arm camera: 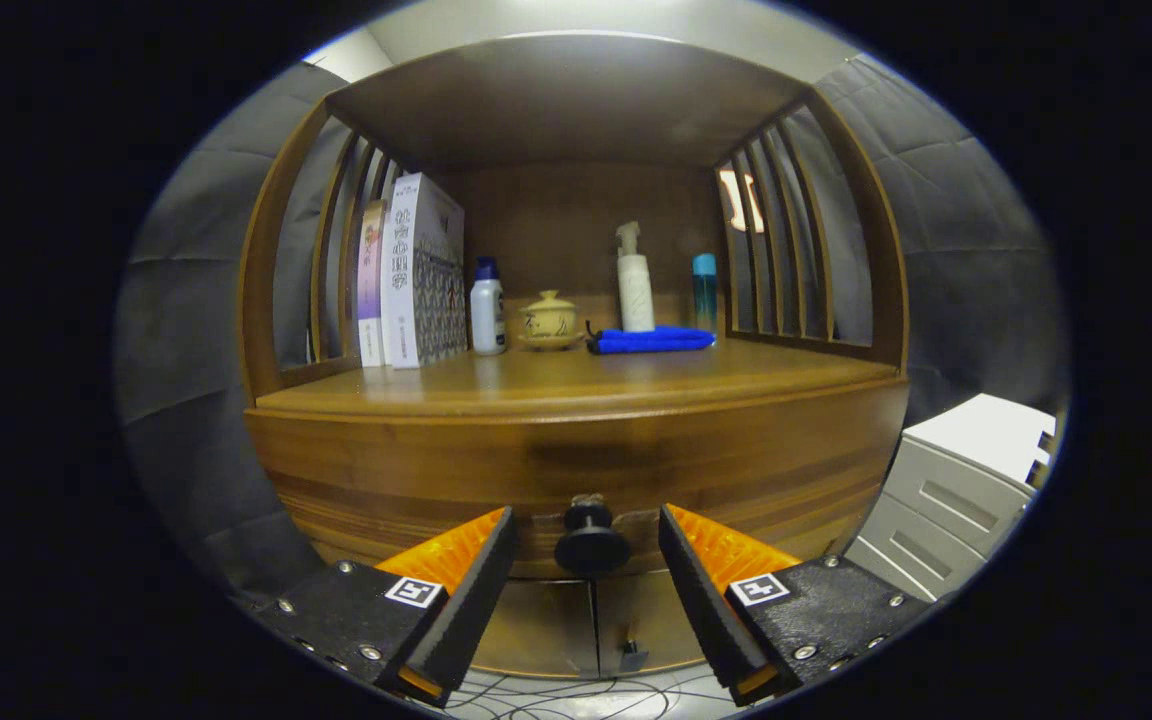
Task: Pull open the drawer, take out the items inside it, and place them on the countertop above the cabinet.
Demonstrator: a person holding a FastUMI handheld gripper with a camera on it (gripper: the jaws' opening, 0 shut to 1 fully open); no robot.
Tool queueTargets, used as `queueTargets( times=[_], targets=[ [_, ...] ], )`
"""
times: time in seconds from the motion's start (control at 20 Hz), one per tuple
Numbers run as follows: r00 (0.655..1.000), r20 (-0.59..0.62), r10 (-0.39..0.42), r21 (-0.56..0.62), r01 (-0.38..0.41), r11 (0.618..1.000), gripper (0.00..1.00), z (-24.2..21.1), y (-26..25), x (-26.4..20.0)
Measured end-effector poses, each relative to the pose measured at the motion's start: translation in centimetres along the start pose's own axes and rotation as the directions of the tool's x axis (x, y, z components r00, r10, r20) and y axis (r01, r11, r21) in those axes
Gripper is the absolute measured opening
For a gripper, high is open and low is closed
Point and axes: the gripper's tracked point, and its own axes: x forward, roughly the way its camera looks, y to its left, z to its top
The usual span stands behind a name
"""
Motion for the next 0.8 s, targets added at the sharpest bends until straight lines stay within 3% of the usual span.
queueTargets(
  times=[0.4,0.6,0.8],
  targets=[
    [1.000,0.011,-0.016,0.023,0.015,1.000,0.70,-0.47,-0.03,0.59],
    [0.999,0.012,-0.036,0.005,0.036,0.999,0.50,-0.31,-0.51,0.81],
    [0.999,0.000,-0.035,-0.005,0.035,0.999,0.43,-0.31,-0.55,0.76]
  ],
)
